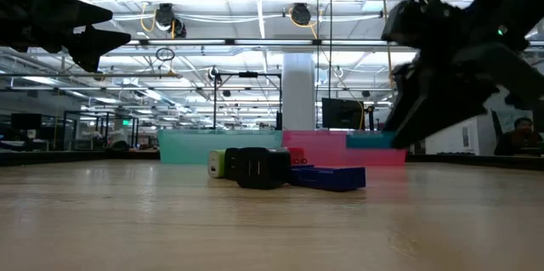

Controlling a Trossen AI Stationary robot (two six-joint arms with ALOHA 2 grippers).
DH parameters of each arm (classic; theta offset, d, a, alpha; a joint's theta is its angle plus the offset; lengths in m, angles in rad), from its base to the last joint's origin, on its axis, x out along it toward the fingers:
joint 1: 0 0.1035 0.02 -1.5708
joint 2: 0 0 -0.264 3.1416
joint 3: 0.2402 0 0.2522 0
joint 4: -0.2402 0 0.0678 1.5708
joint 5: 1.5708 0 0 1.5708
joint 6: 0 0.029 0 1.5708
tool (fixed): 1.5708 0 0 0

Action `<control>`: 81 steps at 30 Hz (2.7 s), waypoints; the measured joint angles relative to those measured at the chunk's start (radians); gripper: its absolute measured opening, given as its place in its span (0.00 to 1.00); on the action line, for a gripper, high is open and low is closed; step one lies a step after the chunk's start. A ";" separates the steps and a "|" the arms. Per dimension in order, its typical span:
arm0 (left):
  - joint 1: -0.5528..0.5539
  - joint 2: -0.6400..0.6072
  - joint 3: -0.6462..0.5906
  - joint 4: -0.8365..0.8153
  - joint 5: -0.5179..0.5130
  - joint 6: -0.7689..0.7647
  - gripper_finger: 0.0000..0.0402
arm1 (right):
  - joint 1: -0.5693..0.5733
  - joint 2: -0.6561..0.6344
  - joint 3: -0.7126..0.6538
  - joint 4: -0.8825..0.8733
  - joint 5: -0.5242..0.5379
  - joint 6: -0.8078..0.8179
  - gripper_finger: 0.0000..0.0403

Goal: Sort charging adapters and watches
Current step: Put the blue watch in the blue bin

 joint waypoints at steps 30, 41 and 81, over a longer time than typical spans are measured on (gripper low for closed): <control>0.000 0.024 0.000 0.159 -0.295 -0.278 0.63 | -0.170 -0.476 -0.275 0.360 0.178 -0.483 0.39; 0.000 0.491 0.018 0.545 -0.257 -0.394 0.63 | -0.255 -0.349 -0.279 0.591 0.050 -0.827 0.39; 0.142 1.761 0.992 0.572 -0.076 -0.407 0.63 | -0.239 -0.278 -0.279 0.795 0.054 -1.056 0.40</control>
